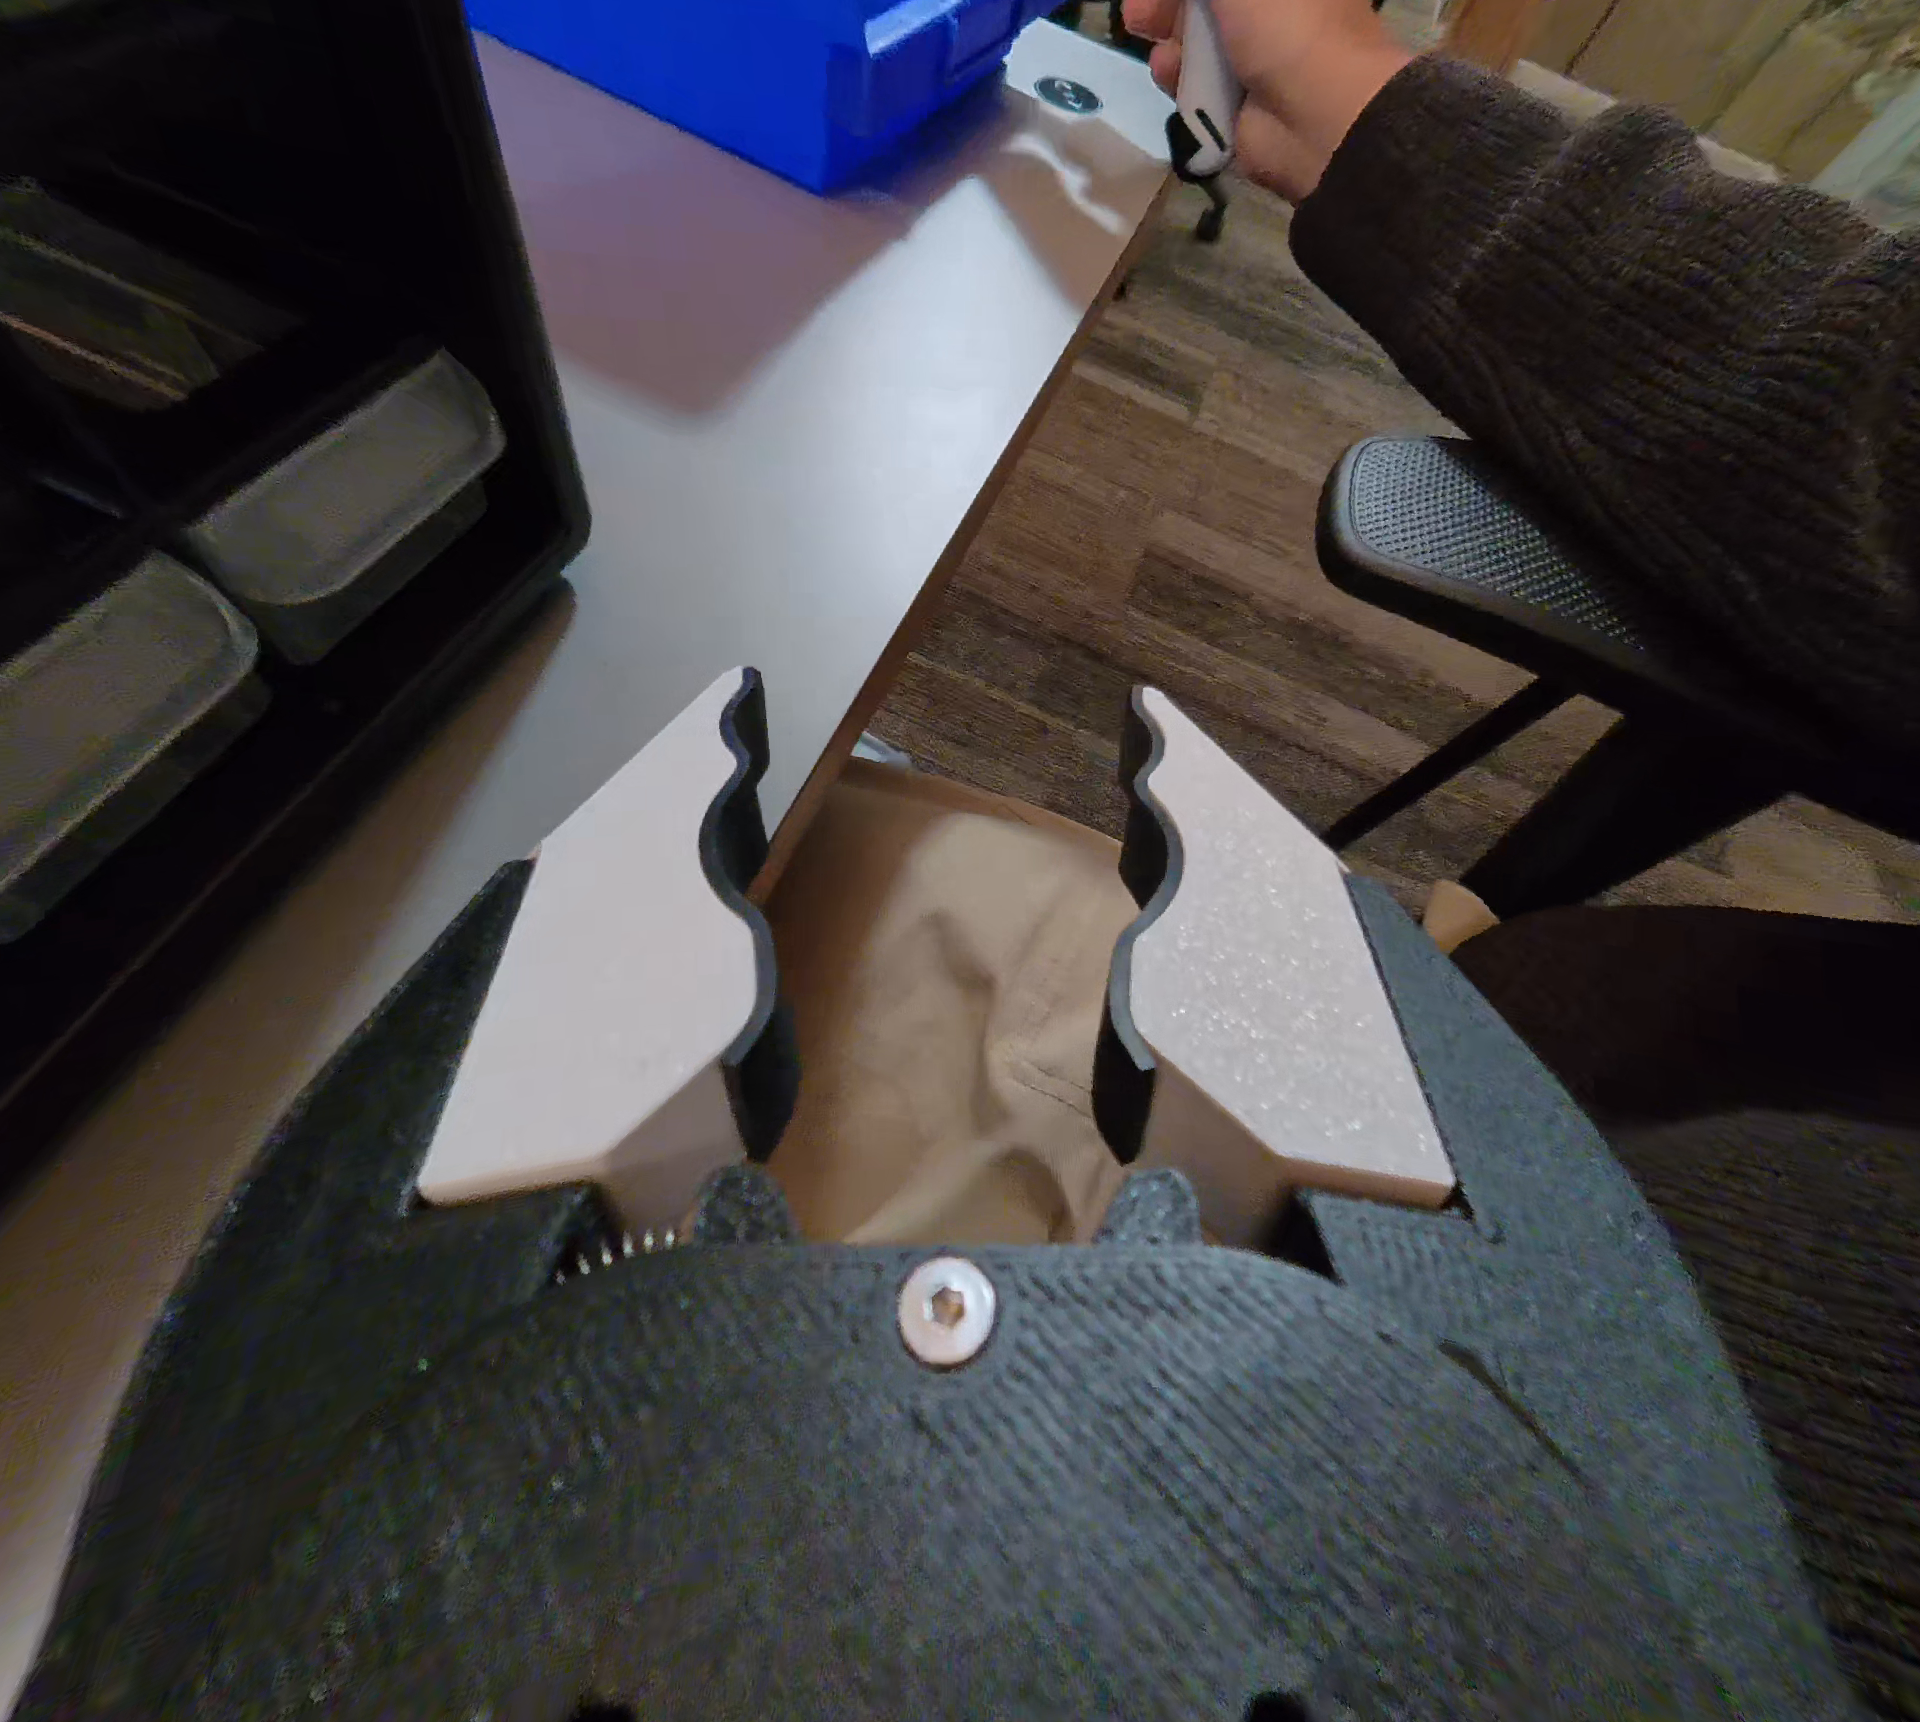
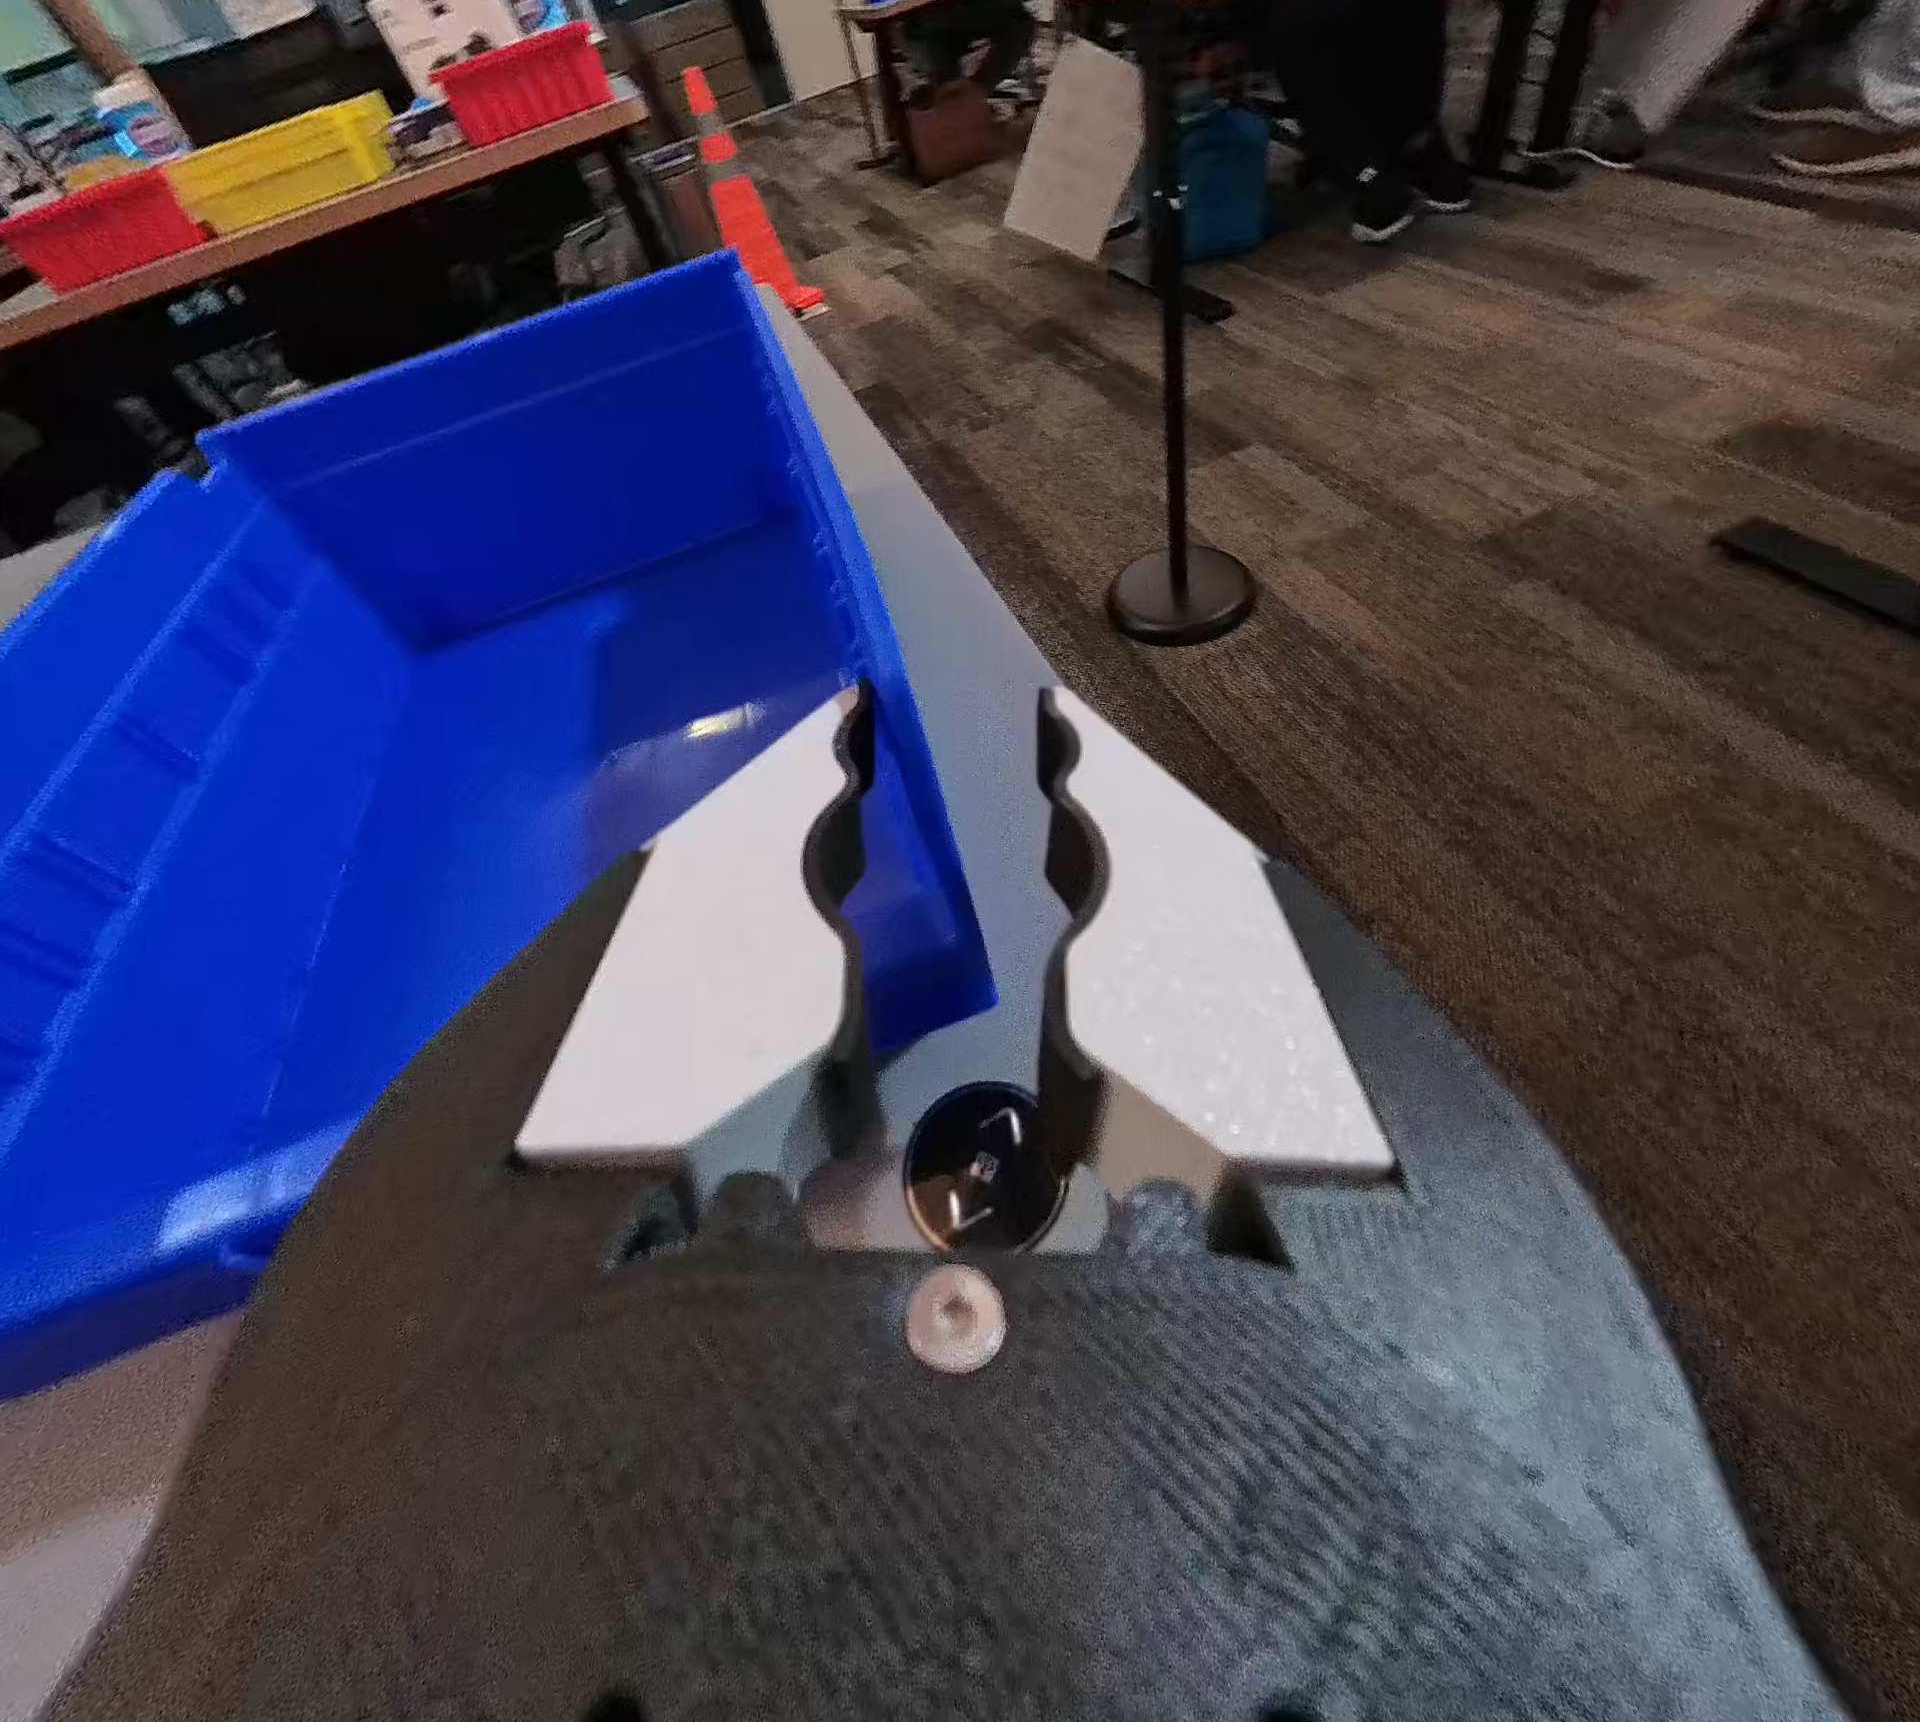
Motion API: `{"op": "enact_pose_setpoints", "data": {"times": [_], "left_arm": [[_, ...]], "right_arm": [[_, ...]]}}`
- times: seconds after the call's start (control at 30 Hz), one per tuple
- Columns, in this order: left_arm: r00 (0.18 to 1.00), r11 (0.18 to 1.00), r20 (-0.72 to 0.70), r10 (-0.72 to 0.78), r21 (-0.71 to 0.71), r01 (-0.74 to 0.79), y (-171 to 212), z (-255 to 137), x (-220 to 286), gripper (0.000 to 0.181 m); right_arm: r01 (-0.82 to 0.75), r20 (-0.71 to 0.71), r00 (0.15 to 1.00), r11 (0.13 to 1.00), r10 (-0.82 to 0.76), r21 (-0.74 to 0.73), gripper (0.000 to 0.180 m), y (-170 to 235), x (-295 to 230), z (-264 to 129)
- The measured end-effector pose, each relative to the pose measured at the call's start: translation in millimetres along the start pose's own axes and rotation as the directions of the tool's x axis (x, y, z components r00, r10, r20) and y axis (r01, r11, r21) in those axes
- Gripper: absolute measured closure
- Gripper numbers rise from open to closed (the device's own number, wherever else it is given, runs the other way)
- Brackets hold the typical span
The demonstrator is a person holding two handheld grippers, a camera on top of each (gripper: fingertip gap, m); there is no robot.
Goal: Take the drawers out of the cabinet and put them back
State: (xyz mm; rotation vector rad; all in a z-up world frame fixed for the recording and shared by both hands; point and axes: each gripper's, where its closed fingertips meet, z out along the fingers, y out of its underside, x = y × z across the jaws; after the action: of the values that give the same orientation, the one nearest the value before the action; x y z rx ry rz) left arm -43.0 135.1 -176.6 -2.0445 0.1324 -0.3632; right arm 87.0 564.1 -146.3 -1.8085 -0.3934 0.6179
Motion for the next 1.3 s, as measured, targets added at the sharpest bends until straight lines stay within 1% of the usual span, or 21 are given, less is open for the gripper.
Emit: {"op": "enact_pose_setpoints", "data": {"times": [0.03,0.1,0.17,0.23,0.3,0.37,0.47,0.53,0.57,0.63,0.73,0.9,0.97,1.3], "left_arm": [[1.0,1.0,0.015,0.016,0.007,-0.016,-2.2,-2.7,0.0,0.115],[0.998,0.999,0.059,0.039,0.015,-0.04,-4.3,-10.0,-2.7,0.115],[0.994,0.999,0.101,0.037,0.029,-0.041,-3.9,-20.3,-6.4,0.114],[0.992,0.999,0.127,0.011,0.049,-0.017,-1.5,-31.5,-9.3,0.115],[0.989,0.997,0.143,-0.028,0.068,0.019,1.7,-42.4,-12.8,0.115],[0.986,0.994,0.154,-0.071,0.094,0.057,2.7,-52.8,-17.2,0.115],[0.981,0.986,0.15,-0.127,0.131,0.108,1.7,-61.9,-23.8,0.116],[0.977,0.98,0.134,-0.164,0.137,0.145,3.0,-61.3,-28.6,0.116],[0.976,0.979,0.131,-0.175,0.132,0.158,5.1,-59.8,-31.4,0.116],[0.975,0.982,0.143,-0.171,0.11,0.156,10.6,-56.7,-37.4,0.116],[0.977,0.988,0.162,-0.141,0.091,0.128,12.9,-55.9,-41.2,0.116],[0.979,0.99,0.16,-0.13,0.079,0.119,15.6,-54.0,-41.9,0.116],[0.978,0.99,0.157,-0.135,0.07,0.126,17.7,-52.4,-42.8,0.116],[0.978,0.991,0.167,-0.126,0.062,0.117,18.9,-52.5,-44.3,0.117]], "right_arm": [[-0.022,-0.025,0.999,1.0,0.023,0.013,0.15,-3.7,1.6,-4.2],[-0.029,-0.048,0.998,0.994,0.034,0.106,0.141,-24.1,-5.4,-22.2],[-0.009,0.005,1.0,0.977,0.008,0.215,0.131,-48.9,-31.6,-46.3],[0.02,0.073,0.996,0.957,-0.043,0.288,0.131,-65.5,-66.1,-70.0],[0.045,0.159,0.982,0.943,-0.102,0.331,0.134,-70.1,-106.3,-88.2],[0.014,0.279,0.955,0.952,-0.104,0.307,0.139,-55.9,-148.2,-100.2],[-0.128,0.488,0.872,0.977,0.03,0.169,0.136,-20.5,-205.0,-114.7],[-0.177,0.561,0.822,0.981,0.102,0.081,0.135,-2.2,-228.5,-121.3],[-0.177,0.578,0.809,0.983,0.112,0.057,0.135,3.8,-235.5,-122.7],[-0.129,0.589,0.804,0.991,0.087,0.029,0.138,13.4,-240.8,-120.4],[-0.058,0.551,0.834,0.998,0.036,0.022,0.14,20.5,-228.5,-109.8],[-0.166,0.582,0.803,0.986,0.126,0.016,0.138,10.2,-219.4,-111.7],[-0.16,0.587,0.801,0.987,0.12,0.016,0.138,10.5,-221.1,-111.6],[0.029,0.552,0.832,0.998,-0.059,0.063,0.139,17.0,-229.7,-111.3]]}}
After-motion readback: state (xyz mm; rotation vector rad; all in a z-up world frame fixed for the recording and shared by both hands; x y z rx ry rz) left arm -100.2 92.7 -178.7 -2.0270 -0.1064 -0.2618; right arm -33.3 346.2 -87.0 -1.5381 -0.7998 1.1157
